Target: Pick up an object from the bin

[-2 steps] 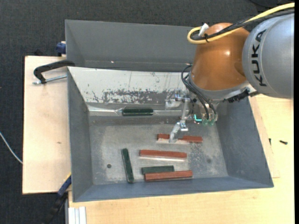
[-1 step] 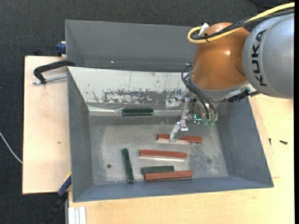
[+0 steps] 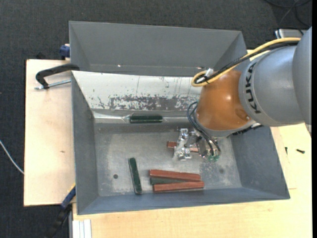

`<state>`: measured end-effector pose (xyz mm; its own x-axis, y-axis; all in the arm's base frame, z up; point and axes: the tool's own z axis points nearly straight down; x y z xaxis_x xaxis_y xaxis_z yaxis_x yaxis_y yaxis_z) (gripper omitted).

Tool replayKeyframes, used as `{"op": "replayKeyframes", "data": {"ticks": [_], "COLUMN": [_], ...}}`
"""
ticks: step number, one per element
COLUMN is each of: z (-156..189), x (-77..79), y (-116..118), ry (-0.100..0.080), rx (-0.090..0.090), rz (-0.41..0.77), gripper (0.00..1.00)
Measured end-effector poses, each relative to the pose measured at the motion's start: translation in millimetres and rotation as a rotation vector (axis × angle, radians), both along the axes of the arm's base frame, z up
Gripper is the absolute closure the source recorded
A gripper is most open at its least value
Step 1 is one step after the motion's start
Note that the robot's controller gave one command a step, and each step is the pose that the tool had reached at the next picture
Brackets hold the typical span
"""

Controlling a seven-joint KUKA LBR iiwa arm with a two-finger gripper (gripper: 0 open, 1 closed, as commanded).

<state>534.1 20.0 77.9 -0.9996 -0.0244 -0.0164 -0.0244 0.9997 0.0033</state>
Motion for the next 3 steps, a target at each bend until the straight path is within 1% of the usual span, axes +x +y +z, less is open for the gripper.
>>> {"op": "replayKeyframes", "data": {"ticks": [1,2,3], "z": [-3.8,-3.8,21.8], "x": [-1.8,-1.8,7.6], "y": [-1.0,-1.0,-51.5], "ry": [0.003,0.003,0.013], "rx": [-0.001,-0.001,-0.001], "rz": [-0.001,-0.001,0.036], "gripper": [0.00,0.00,0.00]}}
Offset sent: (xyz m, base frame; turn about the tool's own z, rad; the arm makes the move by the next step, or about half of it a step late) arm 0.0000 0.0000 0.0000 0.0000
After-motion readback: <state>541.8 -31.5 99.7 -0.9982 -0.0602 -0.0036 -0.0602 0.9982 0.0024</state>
